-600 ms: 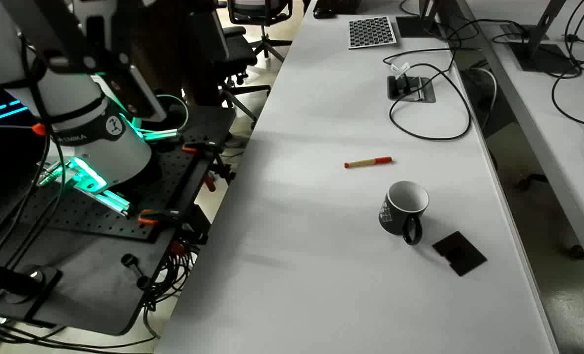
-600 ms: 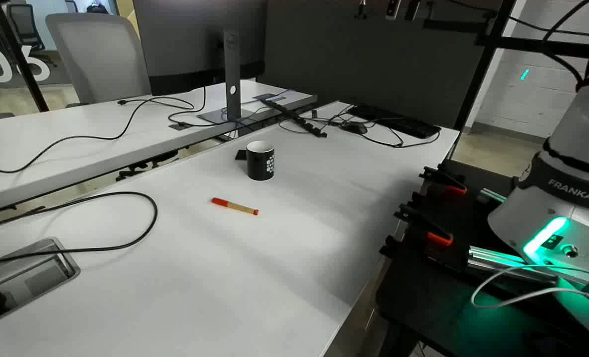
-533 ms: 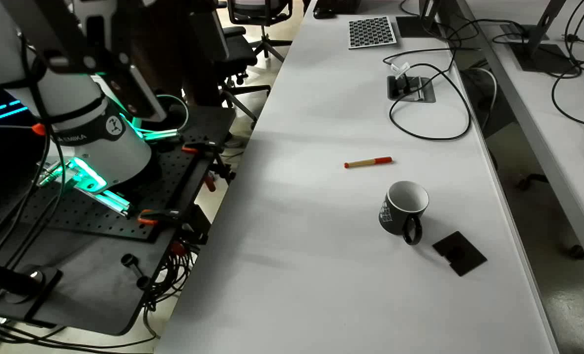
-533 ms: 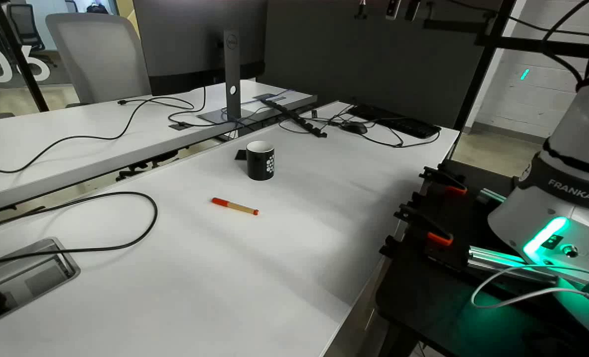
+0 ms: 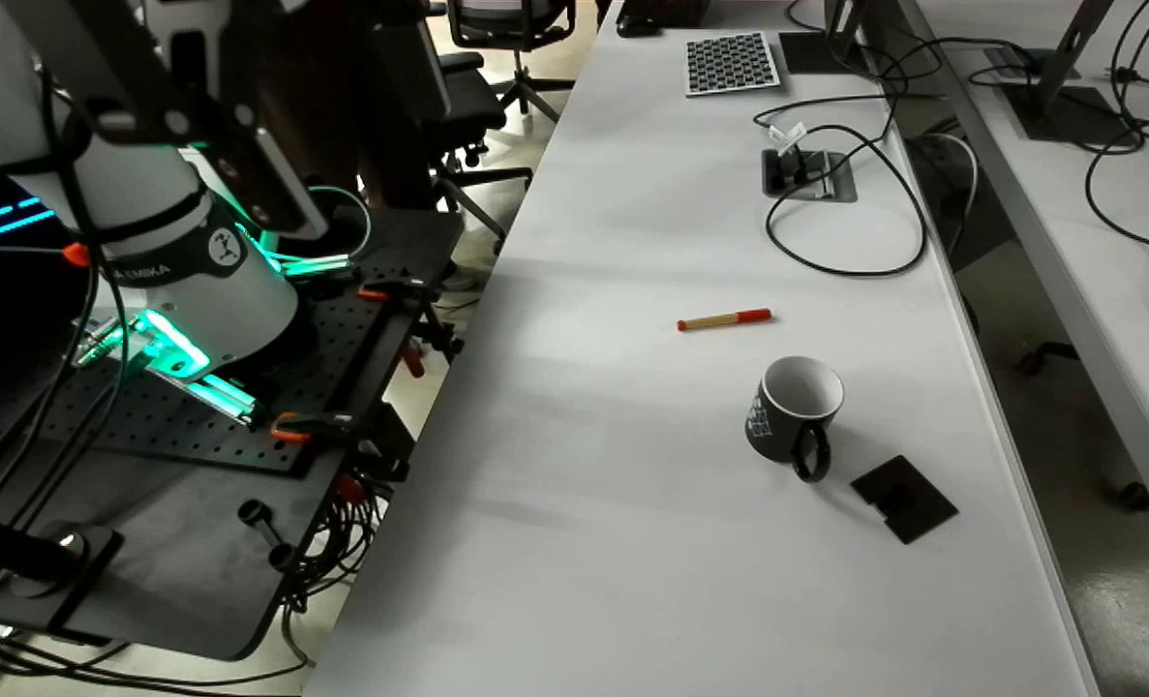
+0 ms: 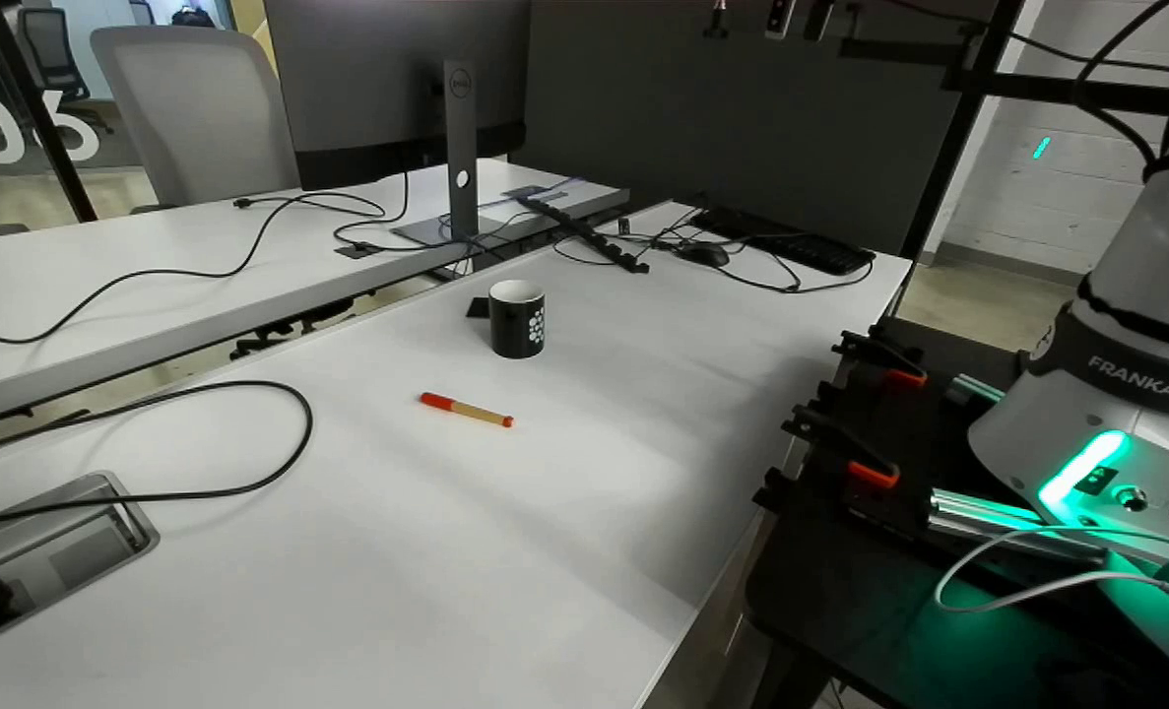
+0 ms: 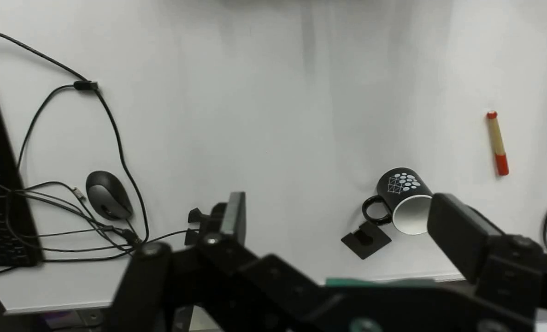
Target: Put the marker into the mug.
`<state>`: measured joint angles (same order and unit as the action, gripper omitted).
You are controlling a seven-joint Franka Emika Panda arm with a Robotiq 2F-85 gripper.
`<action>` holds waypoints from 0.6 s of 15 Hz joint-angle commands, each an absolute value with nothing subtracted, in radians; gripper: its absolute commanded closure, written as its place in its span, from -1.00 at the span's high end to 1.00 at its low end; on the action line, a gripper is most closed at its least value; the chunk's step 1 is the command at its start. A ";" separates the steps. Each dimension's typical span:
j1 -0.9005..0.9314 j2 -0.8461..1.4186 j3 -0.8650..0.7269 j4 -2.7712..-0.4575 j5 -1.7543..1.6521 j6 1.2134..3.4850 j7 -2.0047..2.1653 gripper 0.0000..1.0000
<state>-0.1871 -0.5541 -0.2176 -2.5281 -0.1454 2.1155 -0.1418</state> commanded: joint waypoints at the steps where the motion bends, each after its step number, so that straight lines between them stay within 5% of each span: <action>1: -0.191 -0.546 -0.209 -2.532 -0.152 2.117 -0.151 1.00; 9: -0.170 -0.543 -0.150 -2.591 -0.196 2.126 -0.154 1.00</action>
